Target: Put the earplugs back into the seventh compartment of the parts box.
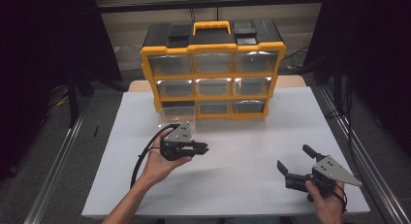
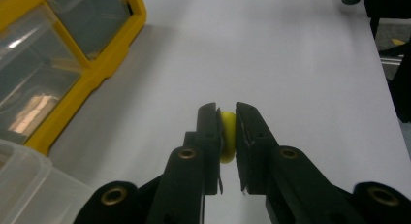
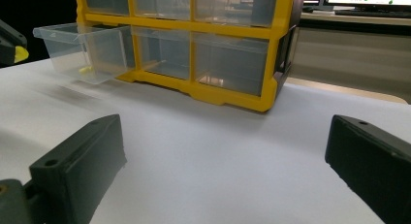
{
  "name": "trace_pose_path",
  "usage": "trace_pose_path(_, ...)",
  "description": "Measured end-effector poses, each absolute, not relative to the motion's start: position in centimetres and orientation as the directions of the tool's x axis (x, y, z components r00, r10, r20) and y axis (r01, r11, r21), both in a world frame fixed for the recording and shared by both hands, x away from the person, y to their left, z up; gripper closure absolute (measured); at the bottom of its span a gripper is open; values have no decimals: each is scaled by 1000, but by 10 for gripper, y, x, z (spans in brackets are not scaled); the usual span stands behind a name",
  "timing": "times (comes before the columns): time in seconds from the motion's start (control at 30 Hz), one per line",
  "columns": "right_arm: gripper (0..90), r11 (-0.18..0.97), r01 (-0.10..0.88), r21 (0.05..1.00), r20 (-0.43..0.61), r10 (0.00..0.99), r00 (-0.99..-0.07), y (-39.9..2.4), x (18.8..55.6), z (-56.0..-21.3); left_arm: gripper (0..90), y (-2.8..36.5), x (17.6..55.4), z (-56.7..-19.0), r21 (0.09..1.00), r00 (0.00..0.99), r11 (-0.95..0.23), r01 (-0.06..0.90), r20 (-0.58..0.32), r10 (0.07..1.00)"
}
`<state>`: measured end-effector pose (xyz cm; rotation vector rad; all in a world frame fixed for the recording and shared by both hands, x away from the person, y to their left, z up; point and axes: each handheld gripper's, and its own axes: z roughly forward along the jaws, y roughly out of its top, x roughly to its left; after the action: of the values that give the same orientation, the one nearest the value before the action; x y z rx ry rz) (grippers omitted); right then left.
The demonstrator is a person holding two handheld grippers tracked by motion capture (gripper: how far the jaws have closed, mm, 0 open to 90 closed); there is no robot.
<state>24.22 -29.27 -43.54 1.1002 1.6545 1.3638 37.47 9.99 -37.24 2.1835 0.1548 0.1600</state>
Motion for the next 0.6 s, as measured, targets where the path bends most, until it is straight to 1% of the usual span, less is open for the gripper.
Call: trace_pose_path(0.6,6,79,169,982,-9,925,-380,-292,243,-436,813,121,379,-351,866,968,-493,80,50,246)
